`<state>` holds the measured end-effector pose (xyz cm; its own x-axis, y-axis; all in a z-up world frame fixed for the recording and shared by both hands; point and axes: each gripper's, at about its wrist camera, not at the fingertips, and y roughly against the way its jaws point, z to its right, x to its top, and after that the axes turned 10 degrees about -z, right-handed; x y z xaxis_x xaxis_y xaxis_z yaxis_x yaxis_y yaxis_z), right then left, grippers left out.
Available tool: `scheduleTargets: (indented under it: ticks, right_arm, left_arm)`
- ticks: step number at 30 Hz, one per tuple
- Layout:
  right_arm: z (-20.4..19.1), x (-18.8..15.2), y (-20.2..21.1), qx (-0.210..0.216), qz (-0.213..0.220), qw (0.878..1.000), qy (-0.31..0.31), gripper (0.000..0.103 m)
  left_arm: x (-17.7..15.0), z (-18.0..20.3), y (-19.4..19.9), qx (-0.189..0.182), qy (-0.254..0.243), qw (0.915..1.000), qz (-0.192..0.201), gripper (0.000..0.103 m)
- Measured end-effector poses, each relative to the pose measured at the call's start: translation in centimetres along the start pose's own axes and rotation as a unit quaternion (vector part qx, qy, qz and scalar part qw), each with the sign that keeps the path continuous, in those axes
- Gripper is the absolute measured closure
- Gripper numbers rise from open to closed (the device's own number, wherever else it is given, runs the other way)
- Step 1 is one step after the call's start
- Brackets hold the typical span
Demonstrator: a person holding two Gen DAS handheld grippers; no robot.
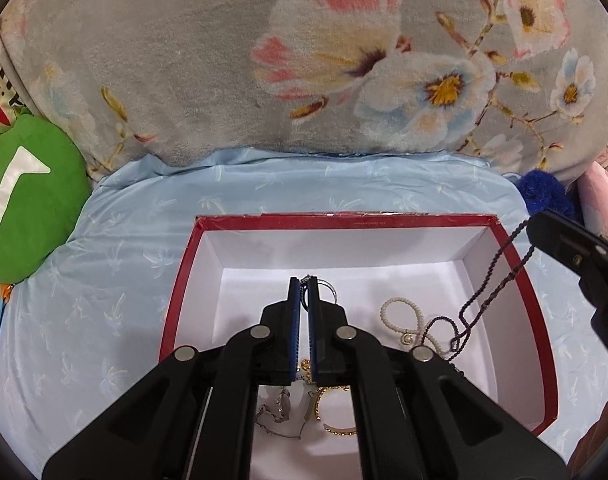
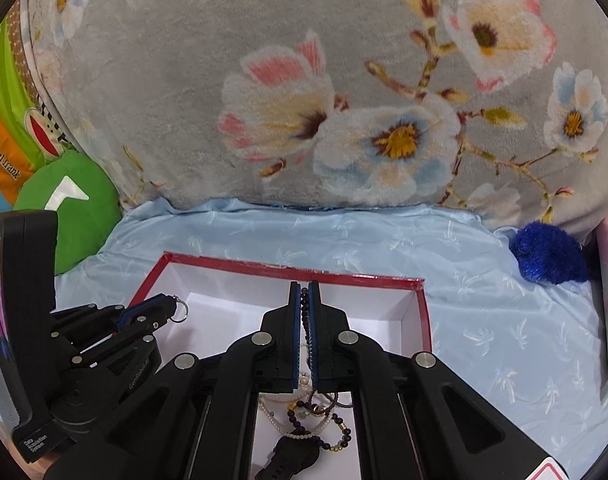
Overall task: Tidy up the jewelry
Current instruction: 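Carry the bead necklace and silver ring into the red box and open both grippers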
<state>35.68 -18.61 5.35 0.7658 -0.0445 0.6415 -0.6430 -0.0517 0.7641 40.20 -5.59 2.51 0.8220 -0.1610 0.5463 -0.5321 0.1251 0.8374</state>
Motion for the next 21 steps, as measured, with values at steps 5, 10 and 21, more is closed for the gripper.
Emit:
scheduleTargets:
  ticks: [5, 10, 21]
  right_arm:
    - [0.1, -0.6, -0.9, -0.002, -0.009, 1.000, -0.001, 0.100]
    - [0.3, -1.0, -1.5, -0.005, -0.017, 1.000, -0.004, 0.100]
    - [0.4, -1.8, -2.2, -0.007, -0.026, 1.000, -0.004, 0.100]
  left_arm:
    - [-0.3, -0.6, -1.1, 0.004, 0.005, 0.9999, -0.012, 0.101]
    - [-0.4, -1.2, -2.0, 0.011, 0.012, 0.9997, -0.021, 0.100]
    - [-0.6, -1.8, -2.7, 0.010, 0.021, 0.9994, -0.026, 0.099]
